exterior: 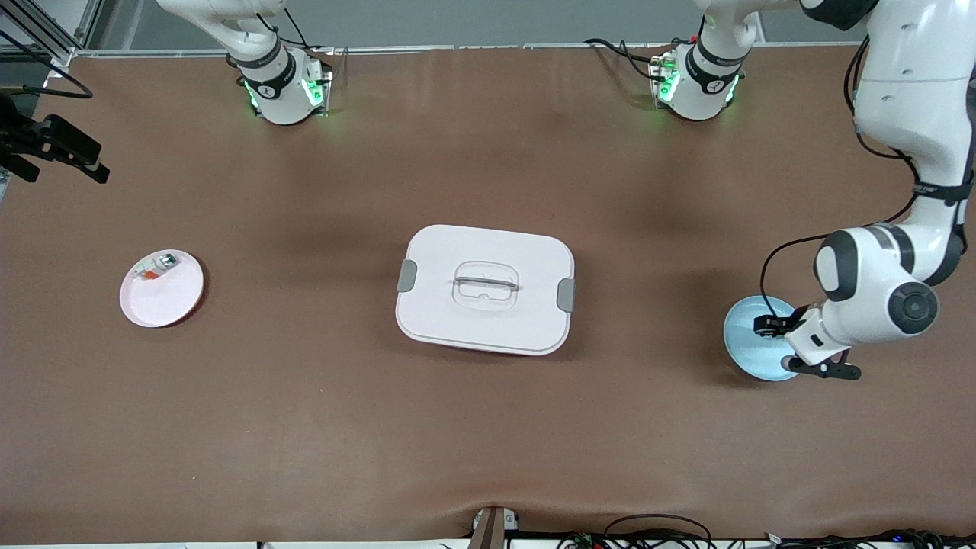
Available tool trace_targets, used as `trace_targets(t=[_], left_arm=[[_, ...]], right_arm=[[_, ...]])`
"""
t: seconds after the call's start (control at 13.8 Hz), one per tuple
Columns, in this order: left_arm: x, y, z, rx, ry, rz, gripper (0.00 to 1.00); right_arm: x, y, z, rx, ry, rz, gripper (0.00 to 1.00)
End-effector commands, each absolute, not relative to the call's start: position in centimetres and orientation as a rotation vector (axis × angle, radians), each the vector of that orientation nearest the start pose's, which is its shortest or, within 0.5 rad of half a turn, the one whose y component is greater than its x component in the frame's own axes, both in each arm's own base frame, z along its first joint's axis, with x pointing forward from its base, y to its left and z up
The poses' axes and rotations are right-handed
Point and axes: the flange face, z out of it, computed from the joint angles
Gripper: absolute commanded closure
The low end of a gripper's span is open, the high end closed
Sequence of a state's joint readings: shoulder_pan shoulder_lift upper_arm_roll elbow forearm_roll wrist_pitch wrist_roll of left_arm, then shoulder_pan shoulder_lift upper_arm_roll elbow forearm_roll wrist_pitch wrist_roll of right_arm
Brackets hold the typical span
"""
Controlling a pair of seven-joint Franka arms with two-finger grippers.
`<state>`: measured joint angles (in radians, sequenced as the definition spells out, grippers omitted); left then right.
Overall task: Transfer orange switch to right arm and place
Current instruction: 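Lift the orange switch off the blue plate with the left gripper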
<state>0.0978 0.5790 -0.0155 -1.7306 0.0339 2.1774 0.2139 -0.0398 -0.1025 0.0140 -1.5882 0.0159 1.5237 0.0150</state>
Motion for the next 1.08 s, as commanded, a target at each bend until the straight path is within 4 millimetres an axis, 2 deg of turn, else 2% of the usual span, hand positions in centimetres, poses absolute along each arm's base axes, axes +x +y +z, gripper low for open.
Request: trace_targets(t=[0.0, 0.29, 0.51, 0.72, 0.94, 1.01], left_arm=[[64.0, 5.7, 30.0, -3.126, 0.186, 0.243, 0.78], [64.4, 4.5, 38.3, -3.154, 0.086, 0.312, 0.78], [64.3, 3.3, 45.5, -3.221, -0.013, 0.293, 0.78], [63.5, 0.5, 50.9, -3.244, -0.049, 0.273, 0.78], [61.6, -3.1, 55.4, -3.239, -0.172, 0.227, 0.78], [61.0, -4.7, 56.5, -3.237, -0.21, 0.214, 0.78]], right_arm=[[51.2, -1.6, 67.0, -3.121, 0.094, -0.067, 0.0], [51.2, -1.7, 67.4, -3.122, 0.096, -0.082, 0.0], [51.4, -1.8, 67.5, -3.126, 0.077, -0.082, 0.0], [51.8, -1.8, 68.0, -3.125, 0.096, -0.101, 0.0], [51.8, -4.6, 67.8, -3.107, 0.17, -0.09, 0.0], [51.9, -4.7, 67.5, -3.105, 0.174, -0.083, 0.0]])
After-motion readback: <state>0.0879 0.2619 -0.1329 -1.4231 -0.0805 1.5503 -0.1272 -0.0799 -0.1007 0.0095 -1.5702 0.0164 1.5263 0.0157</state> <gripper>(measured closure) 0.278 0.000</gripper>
